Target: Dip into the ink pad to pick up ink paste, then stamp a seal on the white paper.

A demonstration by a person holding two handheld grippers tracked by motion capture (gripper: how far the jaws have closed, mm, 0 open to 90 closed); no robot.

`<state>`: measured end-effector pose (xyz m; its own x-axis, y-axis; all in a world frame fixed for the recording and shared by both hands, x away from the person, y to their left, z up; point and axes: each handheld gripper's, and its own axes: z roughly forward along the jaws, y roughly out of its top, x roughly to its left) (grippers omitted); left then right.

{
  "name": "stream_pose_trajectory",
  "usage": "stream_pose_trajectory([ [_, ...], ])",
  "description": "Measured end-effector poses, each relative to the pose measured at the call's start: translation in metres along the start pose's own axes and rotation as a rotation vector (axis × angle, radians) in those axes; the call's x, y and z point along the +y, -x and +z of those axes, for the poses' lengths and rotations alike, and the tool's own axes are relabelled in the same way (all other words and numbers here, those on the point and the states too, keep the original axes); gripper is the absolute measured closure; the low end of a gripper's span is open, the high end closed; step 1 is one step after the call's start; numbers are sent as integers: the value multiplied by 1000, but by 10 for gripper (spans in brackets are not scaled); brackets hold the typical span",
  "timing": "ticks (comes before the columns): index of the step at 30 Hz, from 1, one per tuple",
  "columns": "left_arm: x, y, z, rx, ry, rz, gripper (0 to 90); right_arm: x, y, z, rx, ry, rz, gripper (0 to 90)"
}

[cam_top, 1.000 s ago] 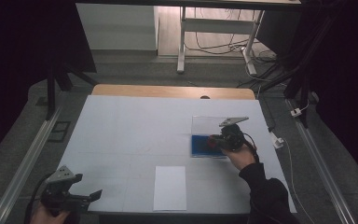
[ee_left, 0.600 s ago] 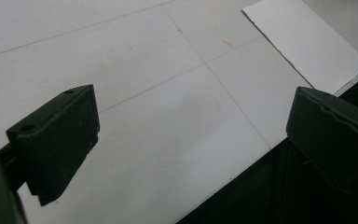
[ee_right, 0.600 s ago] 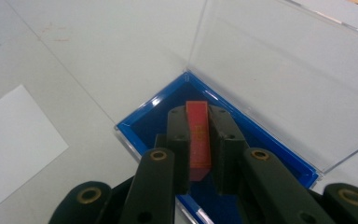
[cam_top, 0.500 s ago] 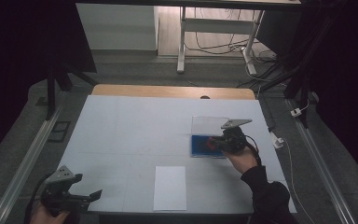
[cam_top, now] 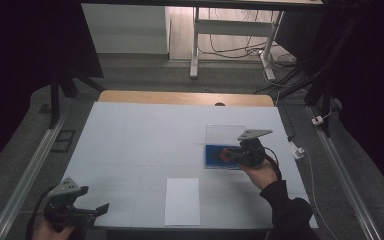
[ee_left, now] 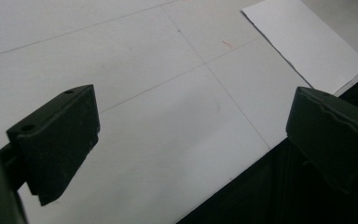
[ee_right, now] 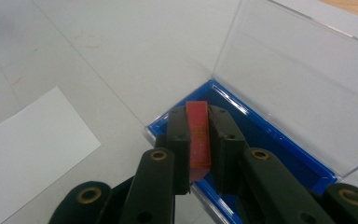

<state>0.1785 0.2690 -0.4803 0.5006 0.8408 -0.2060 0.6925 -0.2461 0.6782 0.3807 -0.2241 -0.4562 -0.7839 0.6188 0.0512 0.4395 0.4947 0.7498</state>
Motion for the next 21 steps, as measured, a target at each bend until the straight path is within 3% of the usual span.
stream_pose_trajectory([
  [9, 0, 1, 0, 0, 2, 0, 33, 4, -14, -1, 44, 5, -40, 804],
  [21, 0, 0, -1, 2, 5, -2, 33, 6, -25, -1, 63, 4, -80, 804],
])
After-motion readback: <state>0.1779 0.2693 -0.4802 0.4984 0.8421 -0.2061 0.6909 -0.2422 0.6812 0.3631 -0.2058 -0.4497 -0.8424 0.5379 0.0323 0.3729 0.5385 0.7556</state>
